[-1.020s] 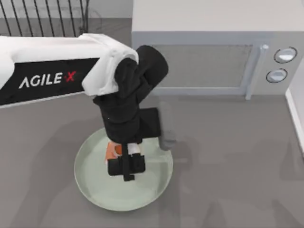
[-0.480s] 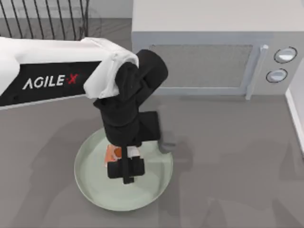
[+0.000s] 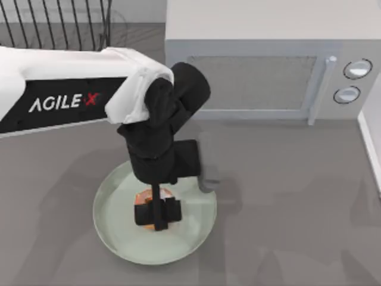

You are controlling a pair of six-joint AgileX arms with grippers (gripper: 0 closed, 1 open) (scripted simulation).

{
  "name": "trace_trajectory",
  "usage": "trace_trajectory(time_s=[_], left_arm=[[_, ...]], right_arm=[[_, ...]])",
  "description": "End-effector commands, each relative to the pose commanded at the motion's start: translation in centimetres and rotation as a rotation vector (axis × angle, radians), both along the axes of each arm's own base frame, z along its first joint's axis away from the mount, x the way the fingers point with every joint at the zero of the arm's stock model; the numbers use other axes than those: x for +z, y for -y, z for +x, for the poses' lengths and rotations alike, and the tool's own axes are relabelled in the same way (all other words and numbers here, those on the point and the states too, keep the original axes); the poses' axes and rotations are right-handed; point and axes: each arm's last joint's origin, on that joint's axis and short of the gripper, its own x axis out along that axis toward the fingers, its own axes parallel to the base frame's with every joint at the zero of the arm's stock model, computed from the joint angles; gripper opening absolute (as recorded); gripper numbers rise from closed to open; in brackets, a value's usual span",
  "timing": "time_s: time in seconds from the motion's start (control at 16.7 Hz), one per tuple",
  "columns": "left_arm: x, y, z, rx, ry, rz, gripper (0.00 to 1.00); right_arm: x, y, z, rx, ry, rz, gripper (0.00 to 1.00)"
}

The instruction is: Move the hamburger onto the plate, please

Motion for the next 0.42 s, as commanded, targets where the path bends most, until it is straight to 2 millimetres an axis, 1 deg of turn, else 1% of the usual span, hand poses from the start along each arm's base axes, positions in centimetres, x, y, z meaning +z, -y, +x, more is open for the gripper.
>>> trace_trajectory(time_s=[0.06, 0.12, 0.42], left_arm=[[0.0, 0.0, 0.0, 0.0, 0.0, 0.0, 0.98], [0.0, 0.0, 0.0, 0.0, 0.0, 0.0, 1.0], [0.0, 0.0, 0.0, 0.0, 0.0, 0.0, 1.0]], right_arm=[[0.0, 0.0, 0.0, 0.0, 0.0, 0.0, 1.0], [0.0, 0.0, 0.0, 0.0, 0.0, 0.0, 1.0], [0.0, 0.0, 0.0, 0.0, 0.0, 0.0, 1.0]])
